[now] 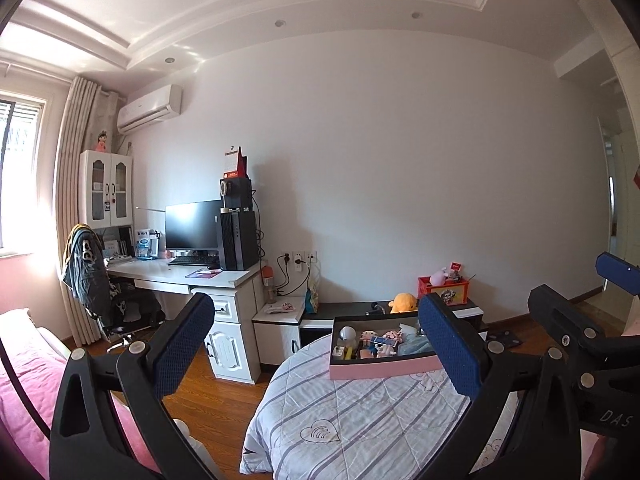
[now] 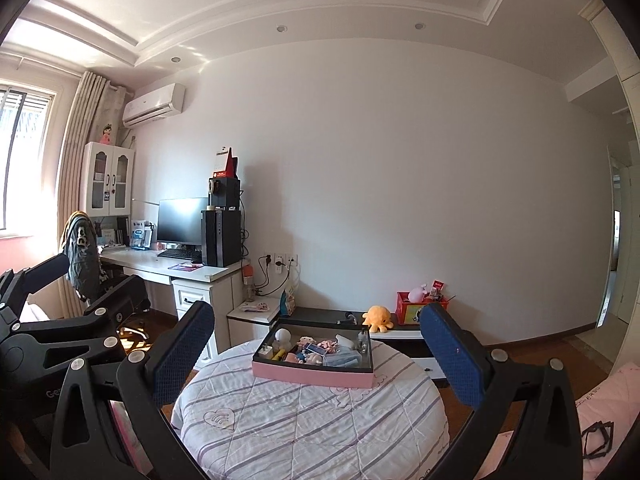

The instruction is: Organize rigid objects

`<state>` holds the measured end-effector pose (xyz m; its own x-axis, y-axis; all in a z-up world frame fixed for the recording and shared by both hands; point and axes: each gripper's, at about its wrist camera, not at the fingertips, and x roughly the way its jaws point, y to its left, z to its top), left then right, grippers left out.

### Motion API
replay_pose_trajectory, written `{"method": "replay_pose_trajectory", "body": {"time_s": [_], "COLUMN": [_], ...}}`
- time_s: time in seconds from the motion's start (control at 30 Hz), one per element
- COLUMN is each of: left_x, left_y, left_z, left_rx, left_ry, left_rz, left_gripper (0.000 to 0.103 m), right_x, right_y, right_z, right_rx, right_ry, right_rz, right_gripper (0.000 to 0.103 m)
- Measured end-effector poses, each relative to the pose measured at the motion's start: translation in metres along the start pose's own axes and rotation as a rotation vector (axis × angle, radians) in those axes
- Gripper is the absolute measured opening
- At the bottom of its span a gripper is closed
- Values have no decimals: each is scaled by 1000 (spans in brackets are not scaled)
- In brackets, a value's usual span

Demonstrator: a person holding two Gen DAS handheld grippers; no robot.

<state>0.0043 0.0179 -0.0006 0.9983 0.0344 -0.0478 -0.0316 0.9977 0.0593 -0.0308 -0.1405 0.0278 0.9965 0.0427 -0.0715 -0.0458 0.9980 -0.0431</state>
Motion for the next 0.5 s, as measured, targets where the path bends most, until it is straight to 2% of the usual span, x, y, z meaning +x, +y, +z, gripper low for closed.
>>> {"method": "replay_pose_trajectory", "body": {"time_s": [0.5], "left_x": [-6], "left_y": [-2], "left_z": [2], "left_rx": [4], "left_ry": [-11], "left_rz": [-13], "left_gripper": [103], "right_x": [-4], "right_y": [-3], "right_z": [3], "right_rx": [-5], "right_ry": [-18], "right_rz": [-7], "right_gripper": [103]}}
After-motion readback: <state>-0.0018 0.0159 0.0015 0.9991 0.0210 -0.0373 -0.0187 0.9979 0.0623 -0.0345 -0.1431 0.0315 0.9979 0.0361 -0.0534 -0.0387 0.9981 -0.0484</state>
